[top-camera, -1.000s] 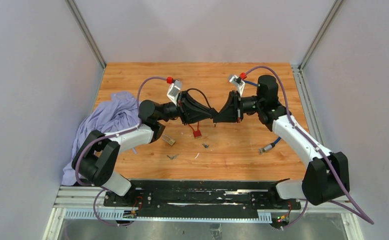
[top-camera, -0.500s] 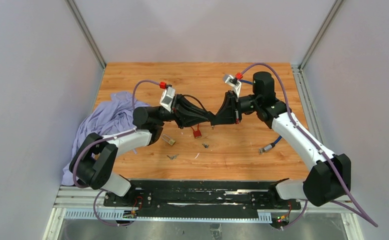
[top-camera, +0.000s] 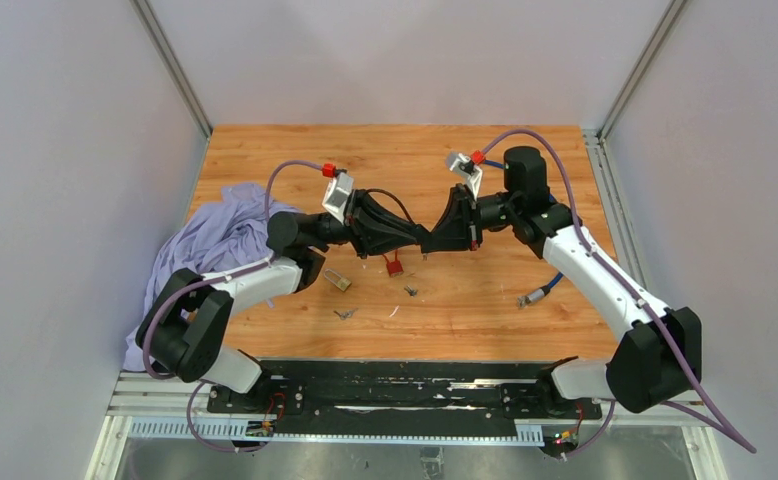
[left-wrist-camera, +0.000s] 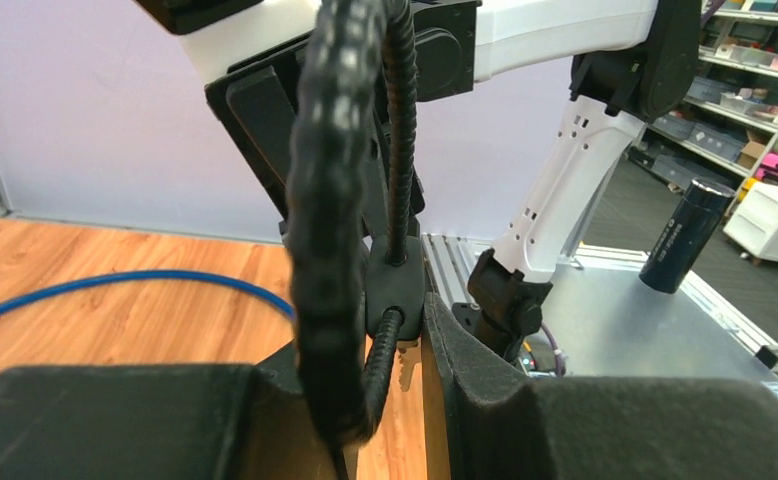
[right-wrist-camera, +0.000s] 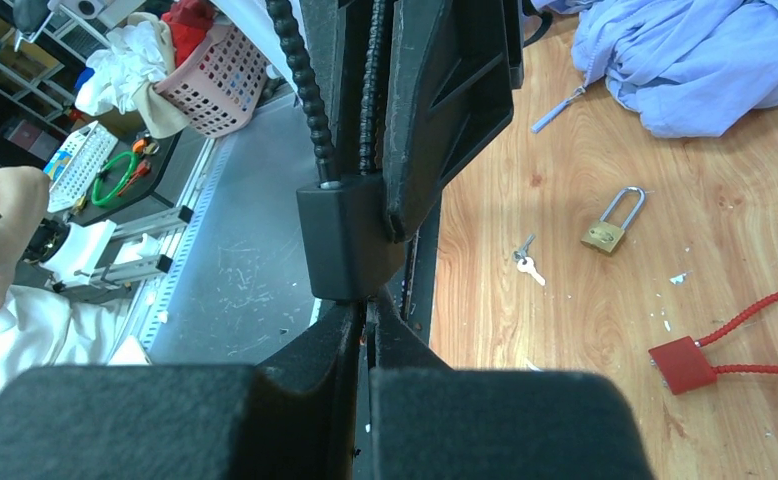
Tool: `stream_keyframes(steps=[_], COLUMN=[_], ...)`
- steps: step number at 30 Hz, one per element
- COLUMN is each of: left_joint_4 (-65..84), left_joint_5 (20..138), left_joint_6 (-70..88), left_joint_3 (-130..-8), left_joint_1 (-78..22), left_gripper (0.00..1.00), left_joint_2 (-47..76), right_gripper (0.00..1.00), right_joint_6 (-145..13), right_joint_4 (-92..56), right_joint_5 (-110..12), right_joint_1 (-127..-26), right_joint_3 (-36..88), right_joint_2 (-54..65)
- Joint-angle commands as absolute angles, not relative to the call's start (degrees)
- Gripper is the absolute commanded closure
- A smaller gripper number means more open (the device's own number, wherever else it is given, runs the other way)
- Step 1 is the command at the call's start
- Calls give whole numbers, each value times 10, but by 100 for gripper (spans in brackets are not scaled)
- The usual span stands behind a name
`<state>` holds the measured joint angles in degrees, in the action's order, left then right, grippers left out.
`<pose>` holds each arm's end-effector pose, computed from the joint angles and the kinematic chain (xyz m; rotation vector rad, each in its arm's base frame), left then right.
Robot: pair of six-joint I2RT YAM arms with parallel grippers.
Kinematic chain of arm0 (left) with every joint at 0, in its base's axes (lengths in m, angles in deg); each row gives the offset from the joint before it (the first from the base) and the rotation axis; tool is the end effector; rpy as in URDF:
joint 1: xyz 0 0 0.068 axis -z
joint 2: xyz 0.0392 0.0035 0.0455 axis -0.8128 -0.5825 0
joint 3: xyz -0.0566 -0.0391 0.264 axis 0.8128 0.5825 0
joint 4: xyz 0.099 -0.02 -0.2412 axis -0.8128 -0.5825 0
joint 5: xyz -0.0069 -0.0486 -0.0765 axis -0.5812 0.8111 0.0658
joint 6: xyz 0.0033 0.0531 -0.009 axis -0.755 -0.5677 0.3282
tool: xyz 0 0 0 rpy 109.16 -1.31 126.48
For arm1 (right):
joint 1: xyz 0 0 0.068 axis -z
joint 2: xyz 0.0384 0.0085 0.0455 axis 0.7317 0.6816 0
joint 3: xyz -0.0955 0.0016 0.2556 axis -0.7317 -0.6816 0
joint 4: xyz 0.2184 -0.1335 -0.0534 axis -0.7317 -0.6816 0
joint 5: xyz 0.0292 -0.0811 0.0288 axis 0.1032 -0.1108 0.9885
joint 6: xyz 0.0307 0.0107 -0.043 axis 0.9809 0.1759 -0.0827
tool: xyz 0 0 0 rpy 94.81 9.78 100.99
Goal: Lock with the key
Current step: Lock the lock.
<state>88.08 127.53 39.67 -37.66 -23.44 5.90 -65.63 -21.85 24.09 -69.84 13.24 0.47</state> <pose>0.2295 -0.1722 0.3095 0.9305 1.0281 -1.5383 0.2480 0.1424 0.3477 -1.2293 1.4808 1.6561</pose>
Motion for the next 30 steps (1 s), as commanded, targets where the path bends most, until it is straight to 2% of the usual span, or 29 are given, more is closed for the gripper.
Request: stream_keyframes(steps=[1,12,21,30], left_joint_4=[870,891,914,933], left_joint_5=[1168,1161,1177,1176], left_joint_6=[392,409,397,413], left_joint_3=[-392,-387,-381,-388], left_joint_1=[-262,-277,-284,-292], left_gripper=[100,100,100,100], left_joint_2=[68,70,64,60], right_gripper=[99,99,99,99], right_joint_6=[-685,-804,-802,-879], right_joint_4=[-266,-370,-374,-449], right_joint_5=[294,193,270,224], right_joint_1=[-713,-709,-708,-701], right_joint_3=[108,125,128,135], right_joint_2=[-15,-25,-12,4])
